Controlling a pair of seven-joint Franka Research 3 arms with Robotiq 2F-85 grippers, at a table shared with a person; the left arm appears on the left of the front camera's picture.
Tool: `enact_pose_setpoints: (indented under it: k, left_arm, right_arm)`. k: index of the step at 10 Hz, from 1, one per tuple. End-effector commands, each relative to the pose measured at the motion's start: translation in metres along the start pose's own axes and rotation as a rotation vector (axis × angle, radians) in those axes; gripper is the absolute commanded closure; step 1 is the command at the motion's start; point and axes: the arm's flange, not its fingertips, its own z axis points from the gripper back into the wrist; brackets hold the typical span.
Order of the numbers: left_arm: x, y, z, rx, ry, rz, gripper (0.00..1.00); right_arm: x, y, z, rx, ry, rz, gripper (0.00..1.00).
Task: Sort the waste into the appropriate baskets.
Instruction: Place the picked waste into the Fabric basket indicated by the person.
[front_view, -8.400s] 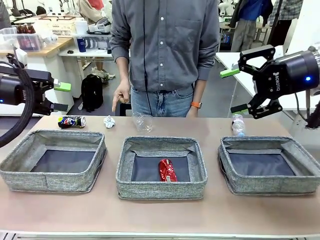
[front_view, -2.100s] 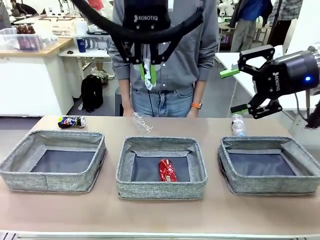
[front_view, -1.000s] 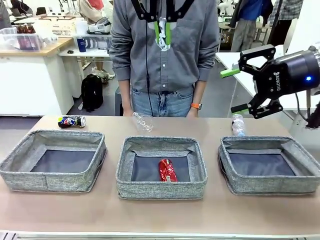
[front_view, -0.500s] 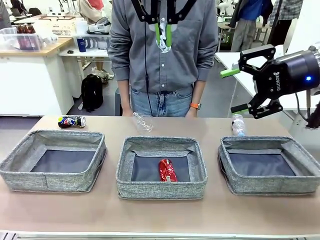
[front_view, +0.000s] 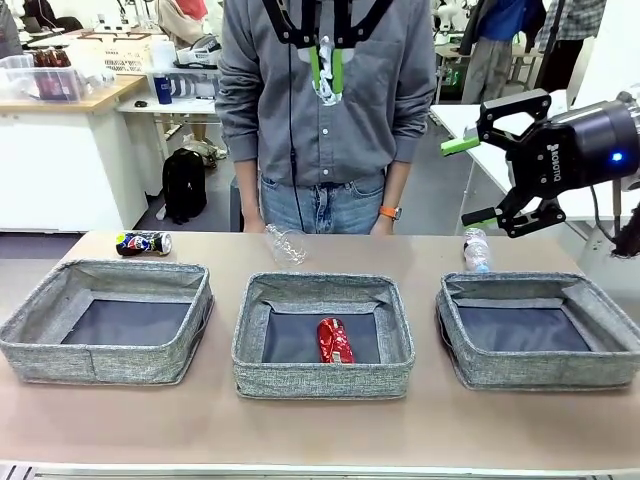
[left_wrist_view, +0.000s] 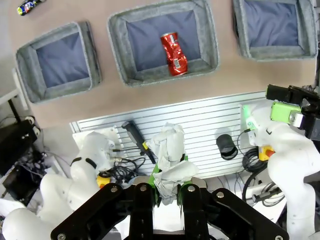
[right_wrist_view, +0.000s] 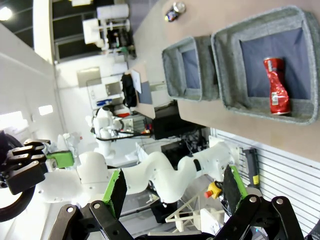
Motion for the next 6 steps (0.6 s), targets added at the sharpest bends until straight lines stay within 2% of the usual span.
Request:
enact_pose_setpoints:
  k: [1, 6]
  left_arm:
    - [-0.0029, 0.0007, -0.0003, 0.003, -0.01, -0.005, 0.9]
    - [-0.0029, 0.0007, -0.0003, 0.003, -0.01, -0.005, 0.9]
  right_arm:
    - [0.002, 0.0009, -0.002, 0.03, 0.002, 0.019, 0.0]
    - [0.002, 0.0009, -0.002, 0.03, 0.002, 0.019, 0.0]
